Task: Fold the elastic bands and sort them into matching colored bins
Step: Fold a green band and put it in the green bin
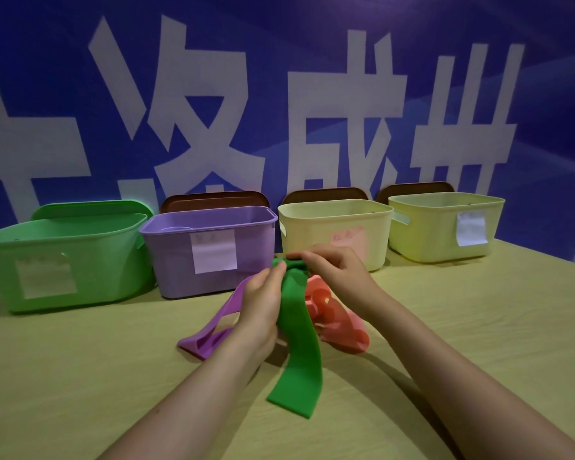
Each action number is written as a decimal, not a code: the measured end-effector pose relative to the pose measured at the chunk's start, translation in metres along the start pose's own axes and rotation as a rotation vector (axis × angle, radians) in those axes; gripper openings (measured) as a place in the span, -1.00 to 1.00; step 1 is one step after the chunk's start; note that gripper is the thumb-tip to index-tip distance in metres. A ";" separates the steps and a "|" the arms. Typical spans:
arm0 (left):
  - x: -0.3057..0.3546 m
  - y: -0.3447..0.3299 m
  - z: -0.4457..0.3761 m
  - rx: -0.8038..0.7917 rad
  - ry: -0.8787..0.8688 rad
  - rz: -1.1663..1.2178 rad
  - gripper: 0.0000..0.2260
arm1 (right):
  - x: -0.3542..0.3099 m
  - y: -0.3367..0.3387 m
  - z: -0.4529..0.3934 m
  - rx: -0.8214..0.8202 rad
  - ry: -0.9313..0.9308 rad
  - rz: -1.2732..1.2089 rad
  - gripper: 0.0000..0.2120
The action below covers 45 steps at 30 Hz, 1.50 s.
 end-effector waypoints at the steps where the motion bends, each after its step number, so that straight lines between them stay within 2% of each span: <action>1: 0.000 0.001 -0.002 -0.002 -0.022 -0.024 -0.82 | 0.000 -0.001 0.000 0.025 -0.026 -0.034 -0.81; 6: 0.001 0.002 -0.005 -0.016 -0.119 -0.173 -0.81 | 0.009 -0.002 0.001 0.043 -0.130 -0.009 -0.80; 10: 0.003 0.003 -0.001 -0.025 -0.254 -0.308 -0.81 | 0.011 -0.001 0.000 0.062 -0.099 0.075 -0.86; 17: 0.004 0.003 -0.004 -0.011 -0.295 -0.315 -0.86 | 0.009 -0.002 -0.001 0.054 -0.010 0.213 -0.90; 21: 0.007 0.005 -0.003 -0.006 -0.314 -0.231 -0.84 | 0.002 -0.006 -0.001 0.074 0.081 0.261 -0.91; 24: 0.010 0.007 -0.004 -0.020 -0.287 -0.165 -0.84 | -0.002 -0.007 -0.002 0.111 0.121 0.265 -0.91; 30: 0.002 0.008 -0.007 -0.029 -0.091 -0.051 -0.87 | 0.005 -0.010 0.001 0.147 0.006 0.160 -0.90; 34: 0.000 0.007 -0.007 -0.063 0.000 -0.038 -0.75 | 0.002 -0.008 0.000 0.183 -0.005 0.076 -0.88; 39: 0.000 0.005 -0.007 -0.048 -0.017 -0.087 -0.73 | 0.001 -0.010 0.001 0.180 -0.023 0.023 -0.89; 45: 0.002 0.007 -0.006 -0.054 -0.080 -0.072 -0.83 | 0.000 -0.012 0.002 0.134 -0.051 -0.030 -0.92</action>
Point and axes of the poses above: each hand's wrist, its own z-axis away from the middle knuckle, its own y-axis out of the back of the hand, x = y × z, the point moved 3 cm from there along -z, towards the middle knuckle, and after that the axes turned 13 degrees about y, right-handed, at the moved point
